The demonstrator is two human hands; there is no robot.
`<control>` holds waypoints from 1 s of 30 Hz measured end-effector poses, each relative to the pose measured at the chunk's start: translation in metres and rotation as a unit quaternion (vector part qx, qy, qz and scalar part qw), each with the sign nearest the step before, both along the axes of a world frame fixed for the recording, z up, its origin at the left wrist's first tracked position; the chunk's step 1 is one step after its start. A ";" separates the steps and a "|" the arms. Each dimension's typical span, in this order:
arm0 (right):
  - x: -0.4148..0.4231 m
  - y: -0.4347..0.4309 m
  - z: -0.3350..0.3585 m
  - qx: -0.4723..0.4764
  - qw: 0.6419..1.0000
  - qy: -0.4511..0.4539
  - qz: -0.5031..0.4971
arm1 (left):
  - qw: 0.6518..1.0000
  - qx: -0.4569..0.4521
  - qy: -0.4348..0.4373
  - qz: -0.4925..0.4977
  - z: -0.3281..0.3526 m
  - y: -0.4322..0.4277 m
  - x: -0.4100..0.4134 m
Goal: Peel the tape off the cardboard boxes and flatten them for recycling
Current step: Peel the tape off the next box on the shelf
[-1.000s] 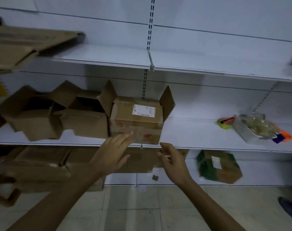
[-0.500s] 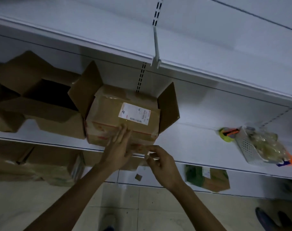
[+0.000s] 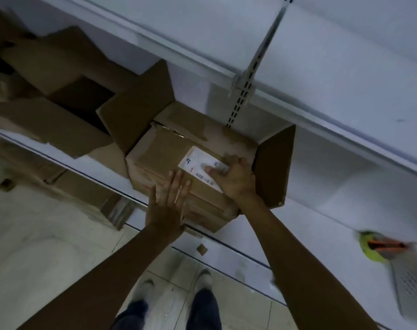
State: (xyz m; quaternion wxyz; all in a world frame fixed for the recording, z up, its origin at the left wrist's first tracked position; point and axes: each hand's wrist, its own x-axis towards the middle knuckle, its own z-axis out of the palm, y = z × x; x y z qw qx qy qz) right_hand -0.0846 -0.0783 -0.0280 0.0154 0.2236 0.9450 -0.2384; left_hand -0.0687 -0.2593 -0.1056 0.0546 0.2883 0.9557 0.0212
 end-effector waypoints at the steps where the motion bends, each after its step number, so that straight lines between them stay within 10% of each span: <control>1: -0.002 0.006 -0.002 0.002 1.000 0.008 0.014 | 0.999 -0.031 -0.004 0.010 0.000 0.002 0.004; 9: -0.003 0.039 -0.002 -0.027 0.989 -0.011 0.144 | 0.991 -0.053 -0.070 0.102 0.019 0.022 0.025; 13: 0.038 0.026 0.040 0.084 0.971 0.069 0.213 | 0.940 0.221 -0.174 0.191 0.032 0.014 0.057; 19: 0.154 0.029 0.042 0.217 0.910 0.247 0.254 | 0.859 0.392 -0.097 0.316 0.047 -0.030 0.098; 30: 0.315 -0.019 0.133 0.325 0.744 0.552 0.189 | 0.864 0.424 0.061 0.262 0.091 -0.108 0.247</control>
